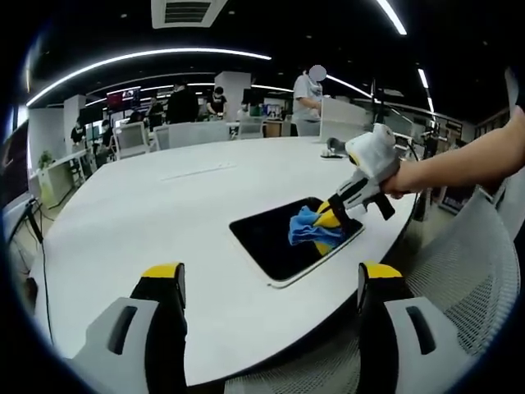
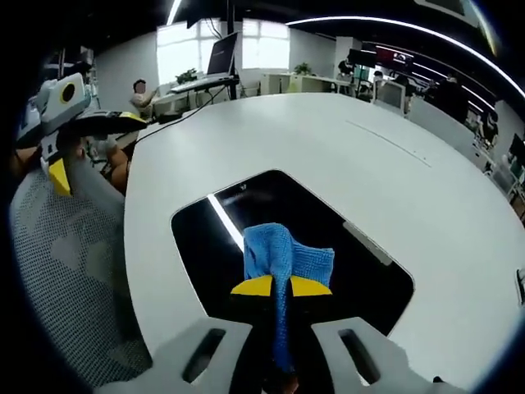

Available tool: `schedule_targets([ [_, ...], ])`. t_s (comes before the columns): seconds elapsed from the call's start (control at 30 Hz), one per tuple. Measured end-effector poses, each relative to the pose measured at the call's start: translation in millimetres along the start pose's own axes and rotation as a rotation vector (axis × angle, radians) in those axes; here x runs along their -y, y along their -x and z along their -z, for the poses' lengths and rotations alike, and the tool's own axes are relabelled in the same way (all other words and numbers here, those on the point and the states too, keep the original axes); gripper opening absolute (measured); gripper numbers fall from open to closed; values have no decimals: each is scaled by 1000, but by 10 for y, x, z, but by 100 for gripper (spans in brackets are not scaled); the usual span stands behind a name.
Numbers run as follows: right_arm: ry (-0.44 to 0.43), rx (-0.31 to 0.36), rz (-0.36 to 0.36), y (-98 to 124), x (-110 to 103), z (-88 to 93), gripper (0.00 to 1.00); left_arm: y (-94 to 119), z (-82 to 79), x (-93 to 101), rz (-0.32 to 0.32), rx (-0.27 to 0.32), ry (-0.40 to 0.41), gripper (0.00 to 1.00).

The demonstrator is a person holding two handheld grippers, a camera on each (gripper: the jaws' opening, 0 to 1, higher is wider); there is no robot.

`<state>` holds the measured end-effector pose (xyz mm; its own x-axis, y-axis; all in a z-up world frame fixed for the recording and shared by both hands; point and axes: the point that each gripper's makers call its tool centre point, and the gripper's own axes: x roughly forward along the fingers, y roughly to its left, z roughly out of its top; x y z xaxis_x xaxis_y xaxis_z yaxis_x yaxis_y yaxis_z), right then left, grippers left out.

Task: Wipe the mirror surface with the cleaning cloth until all visible marks leave the cleaned area.

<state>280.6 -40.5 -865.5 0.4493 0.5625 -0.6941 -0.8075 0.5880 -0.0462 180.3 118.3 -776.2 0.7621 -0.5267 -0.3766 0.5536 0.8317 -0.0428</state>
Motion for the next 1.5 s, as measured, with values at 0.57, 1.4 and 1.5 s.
schedule_targets([
  [0.57, -2, -35, 100, -213, 427, -181, 0, -9, 14, 3, 1, -12, -2, 84],
  [1.4, 207, -115, 226, -338, 641, -328, 0, -2, 3, 52, 8, -16, 0, 84],
  [1.5, 199, -114, 228, -338, 649, -326, 0, -3, 4, 49, 8, -15, 0, 84],
])
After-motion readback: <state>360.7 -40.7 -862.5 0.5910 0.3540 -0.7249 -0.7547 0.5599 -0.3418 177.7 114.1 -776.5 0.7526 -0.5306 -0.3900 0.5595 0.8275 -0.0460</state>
